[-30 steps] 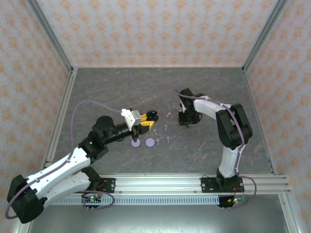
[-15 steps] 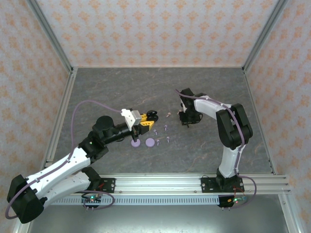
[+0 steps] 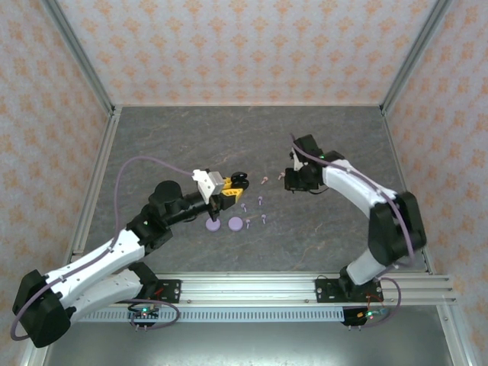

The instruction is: Insert wireless bluetooth earbuds into charging case

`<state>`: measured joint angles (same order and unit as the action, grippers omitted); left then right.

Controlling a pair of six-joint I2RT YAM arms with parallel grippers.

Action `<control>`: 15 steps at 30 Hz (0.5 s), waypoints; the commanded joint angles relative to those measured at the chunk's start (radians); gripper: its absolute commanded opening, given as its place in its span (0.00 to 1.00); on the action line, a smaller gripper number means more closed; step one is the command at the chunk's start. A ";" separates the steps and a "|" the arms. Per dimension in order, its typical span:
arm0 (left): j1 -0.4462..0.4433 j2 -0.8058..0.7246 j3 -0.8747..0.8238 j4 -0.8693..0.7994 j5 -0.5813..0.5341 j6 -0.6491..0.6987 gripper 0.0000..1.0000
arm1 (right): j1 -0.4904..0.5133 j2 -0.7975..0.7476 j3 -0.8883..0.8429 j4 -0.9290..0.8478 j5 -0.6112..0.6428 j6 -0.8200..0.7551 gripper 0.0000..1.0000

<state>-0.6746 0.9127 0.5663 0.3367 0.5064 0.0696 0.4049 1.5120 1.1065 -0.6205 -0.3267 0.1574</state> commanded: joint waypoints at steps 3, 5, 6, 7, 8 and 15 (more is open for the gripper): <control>-0.011 0.049 0.009 0.102 -0.052 -0.020 0.00 | 0.029 -0.229 -0.055 0.115 -0.070 0.188 0.20; -0.011 0.072 0.012 0.121 -0.057 -0.019 0.00 | 0.056 -0.287 -0.060 0.142 -0.067 0.231 0.20; -0.011 0.084 0.013 0.130 -0.059 -0.019 0.00 | 0.078 -0.319 -0.057 0.153 -0.059 0.257 0.20; -0.011 0.095 0.015 0.138 -0.059 -0.019 0.00 | 0.093 -0.322 -0.052 0.158 -0.051 0.281 0.20; -0.011 0.107 0.017 0.147 -0.062 -0.019 0.00 | 0.112 -0.364 -0.046 0.165 -0.044 0.302 0.20; -0.012 0.171 0.036 0.176 -0.053 -0.028 0.00 | 0.278 -0.415 0.020 0.229 0.058 0.343 0.19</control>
<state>-0.6746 1.0763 0.5694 0.4397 0.4629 0.0502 0.6418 1.1103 1.0813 -0.4526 -0.3332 0.4557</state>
